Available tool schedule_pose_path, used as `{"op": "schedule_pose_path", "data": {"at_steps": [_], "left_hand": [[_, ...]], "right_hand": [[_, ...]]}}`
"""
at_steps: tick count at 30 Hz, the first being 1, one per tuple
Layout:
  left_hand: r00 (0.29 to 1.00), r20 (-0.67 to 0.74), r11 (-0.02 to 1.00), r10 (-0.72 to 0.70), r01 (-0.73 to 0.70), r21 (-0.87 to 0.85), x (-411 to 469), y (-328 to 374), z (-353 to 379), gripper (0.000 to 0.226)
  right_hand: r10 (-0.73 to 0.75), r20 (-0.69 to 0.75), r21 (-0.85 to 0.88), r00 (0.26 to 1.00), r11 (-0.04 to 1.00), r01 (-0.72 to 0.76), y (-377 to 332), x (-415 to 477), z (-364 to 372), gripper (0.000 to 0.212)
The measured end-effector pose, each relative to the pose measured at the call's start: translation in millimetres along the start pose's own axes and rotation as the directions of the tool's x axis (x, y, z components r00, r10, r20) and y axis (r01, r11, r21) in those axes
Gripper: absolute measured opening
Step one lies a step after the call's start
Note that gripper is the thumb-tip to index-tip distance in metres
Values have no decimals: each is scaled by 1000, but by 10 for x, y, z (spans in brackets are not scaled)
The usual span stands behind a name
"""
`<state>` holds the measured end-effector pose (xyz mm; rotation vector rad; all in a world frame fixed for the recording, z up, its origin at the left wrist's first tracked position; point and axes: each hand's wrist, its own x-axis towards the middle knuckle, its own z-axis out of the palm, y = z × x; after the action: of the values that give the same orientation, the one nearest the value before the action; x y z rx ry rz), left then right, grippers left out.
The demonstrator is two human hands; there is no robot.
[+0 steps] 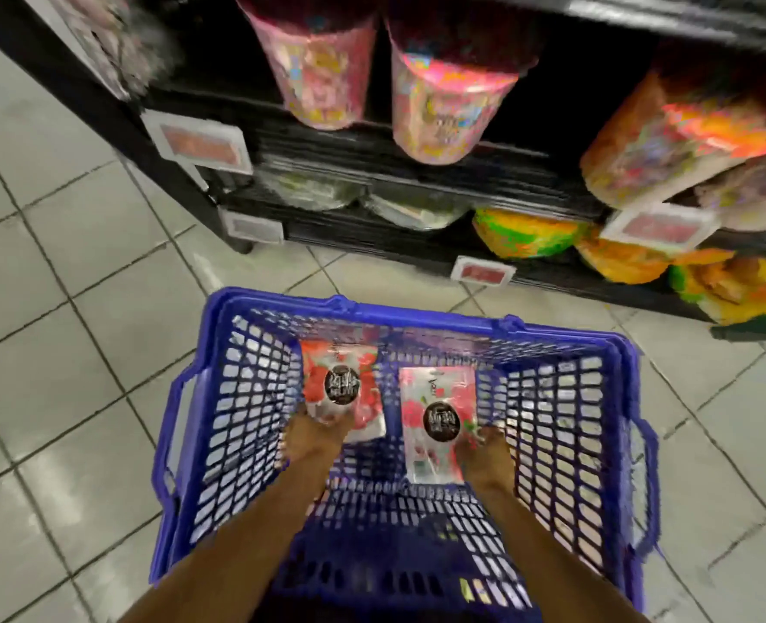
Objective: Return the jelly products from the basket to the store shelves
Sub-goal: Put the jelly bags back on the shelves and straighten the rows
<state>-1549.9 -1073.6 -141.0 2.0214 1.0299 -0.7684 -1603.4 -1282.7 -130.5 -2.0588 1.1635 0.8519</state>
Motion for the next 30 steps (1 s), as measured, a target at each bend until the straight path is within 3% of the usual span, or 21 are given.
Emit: {"op": "schedule_pose_path", "data": {"at_steps": [2,4,6,9,12,14,17,20,22,25,27,30], "left_hand": [[999,-24,995,42,-39,89,264,-38,187,73],[999,-39,988,3,3,154,423,-66,330,100],[993,-90,976,-81,97,196,469,-75,391,111],[992,-93,990,-87,96,101,447,-38,292,84],[998,-48,999,-29,31,43,186,10,-23,34],[1000,5,999,-25,25,21,-84,63,-256,23],[989,145,986,-25,48,-157,-328,88,-551,16],[971,234,995,-59,77,-69,-373,81,-586,10],[991,130,998,-17,9,60,-237,-25,-448,30],[999,48,998,-4,1,60,26,-96,-184,63],[999,13,996,-42,41,77,273,-151,45,91],[995,-61,973,-82,93,212,507,-255,361,114]], "right_hand": [[93,-8,33,996,995,-93,58,197,210,58],[168,-33,-43,985,985,-170,111,294,387,85],[202,13,-66,979,977,-201,90,297,460,88],[224,158,179,962,951,-251,13,188,411,67],[210,112,260,971,937,-233,-86,-128,207,79],[189,121,358,974,907,-221,-143,-381,35,64],[168,161,316,973,925,-212,-225,-719,-215,55],[162,147,308,976,930,-201,-276,-824,-324,60],[149,180,344,972,917,-204,-277,-748,-276,53],[136,185,405,973,892,-202,-260,-475,-116,33],[153,188,433,970,874,-222,-237,-253,6,40],[159,192,459,968,858,-232,-195,-14,143,43]]}}
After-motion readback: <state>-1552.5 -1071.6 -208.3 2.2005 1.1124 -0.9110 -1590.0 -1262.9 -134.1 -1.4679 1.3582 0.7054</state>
